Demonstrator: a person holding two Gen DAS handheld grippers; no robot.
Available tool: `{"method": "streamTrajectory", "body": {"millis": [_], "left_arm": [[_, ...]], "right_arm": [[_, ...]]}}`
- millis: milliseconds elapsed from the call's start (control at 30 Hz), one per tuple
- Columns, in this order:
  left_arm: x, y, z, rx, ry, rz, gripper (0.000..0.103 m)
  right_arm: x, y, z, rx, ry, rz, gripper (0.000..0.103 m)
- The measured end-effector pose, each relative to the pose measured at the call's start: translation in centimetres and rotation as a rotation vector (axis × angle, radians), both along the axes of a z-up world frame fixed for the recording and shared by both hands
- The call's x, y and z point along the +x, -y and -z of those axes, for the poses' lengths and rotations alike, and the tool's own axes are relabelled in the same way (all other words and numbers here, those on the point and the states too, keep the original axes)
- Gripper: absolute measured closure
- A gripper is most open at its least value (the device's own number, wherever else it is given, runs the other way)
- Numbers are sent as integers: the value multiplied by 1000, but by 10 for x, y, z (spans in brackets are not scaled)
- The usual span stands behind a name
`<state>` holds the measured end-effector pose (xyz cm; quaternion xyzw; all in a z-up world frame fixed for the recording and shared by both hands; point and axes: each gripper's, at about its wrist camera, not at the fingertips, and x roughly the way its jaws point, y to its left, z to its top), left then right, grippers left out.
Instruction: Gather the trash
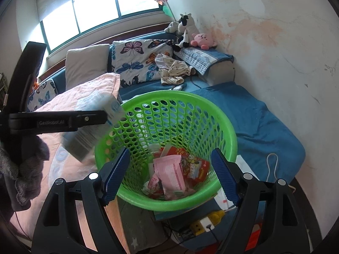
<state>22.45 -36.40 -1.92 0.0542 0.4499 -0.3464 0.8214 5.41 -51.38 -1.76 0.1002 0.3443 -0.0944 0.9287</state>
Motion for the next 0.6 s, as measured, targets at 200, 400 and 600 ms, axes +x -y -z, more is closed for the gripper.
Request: {"method": "streamTrajectory", "body": {"millis": [200,400,600], "left_arm": [[-3,5,0,1,14,17,22],[-4,-19,-2,18,26,-25,22],[-8,-54,0,35,32,-75,22]], "right_arm": [[-14,-5,6,-20,9,37,23],[-26,-7,16,5,32,67,20],[-32,-18,25,38,47,86,16]]}}
